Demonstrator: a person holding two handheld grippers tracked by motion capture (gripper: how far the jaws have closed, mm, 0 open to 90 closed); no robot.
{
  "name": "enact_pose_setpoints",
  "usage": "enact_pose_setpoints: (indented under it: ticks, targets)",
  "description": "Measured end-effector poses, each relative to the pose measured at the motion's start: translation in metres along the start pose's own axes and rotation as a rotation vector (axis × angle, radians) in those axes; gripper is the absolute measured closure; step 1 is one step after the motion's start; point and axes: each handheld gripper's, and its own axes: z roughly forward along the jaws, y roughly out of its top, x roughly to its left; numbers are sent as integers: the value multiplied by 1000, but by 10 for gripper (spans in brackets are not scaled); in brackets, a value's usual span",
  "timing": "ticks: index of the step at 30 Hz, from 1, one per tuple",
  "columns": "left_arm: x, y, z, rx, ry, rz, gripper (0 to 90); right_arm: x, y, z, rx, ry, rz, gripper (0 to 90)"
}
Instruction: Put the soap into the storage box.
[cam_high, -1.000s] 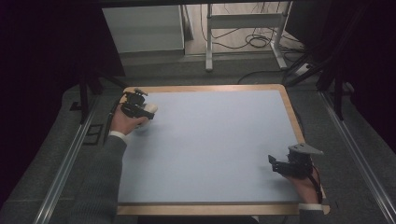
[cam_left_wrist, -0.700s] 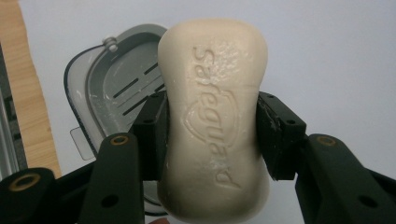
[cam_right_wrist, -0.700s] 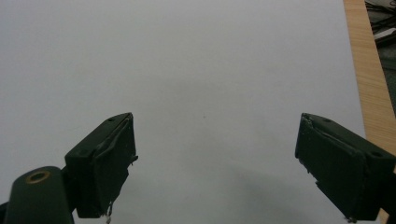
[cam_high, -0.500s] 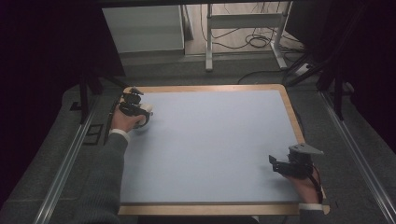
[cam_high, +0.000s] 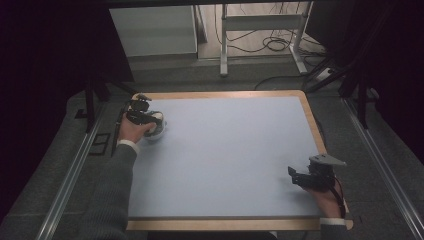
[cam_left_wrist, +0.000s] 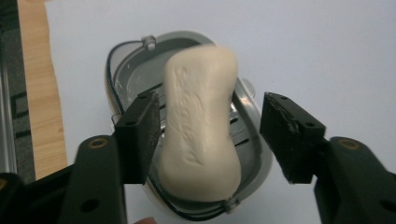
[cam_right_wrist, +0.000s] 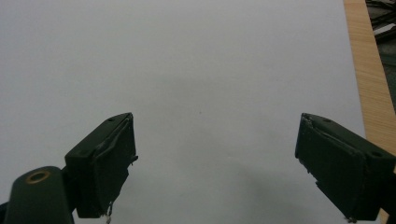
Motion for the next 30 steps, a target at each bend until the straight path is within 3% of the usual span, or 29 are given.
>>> enact_pose_setpoints:
  ticks: [4, 5, 9, 13, 14, 24, 30]
  targets:
    - [-6, 0, -9, -28, -24, 29, 329, 1, 0, 0, -1, 2, -3, 121]
    - [-14, -2, -16, -43, -42, 62, 314, 1, 0, 0, -1, 1, -3, 121]
    - [-25, -7, -23, -71, -70, 101, 292, 1, 0, 0, -2, 2, -3, 122]
    - [-38, -16, -30, -106, -120, 137, 289, 2, 0, -1, -1, 1, -4, 122]
    - [-45, -23, -33, -129, -138, 165, 292, 2, 0, -1, -3, 1, -5, 122]
    - [-82, -61, -34, -123, -258, 262, 279, 3, -1, -5, -6, -3, -9, 122]
    - [-115, -92, -25, -96, -309, 329, 281, 3, -2, -5, -1, -7, -9, 122]
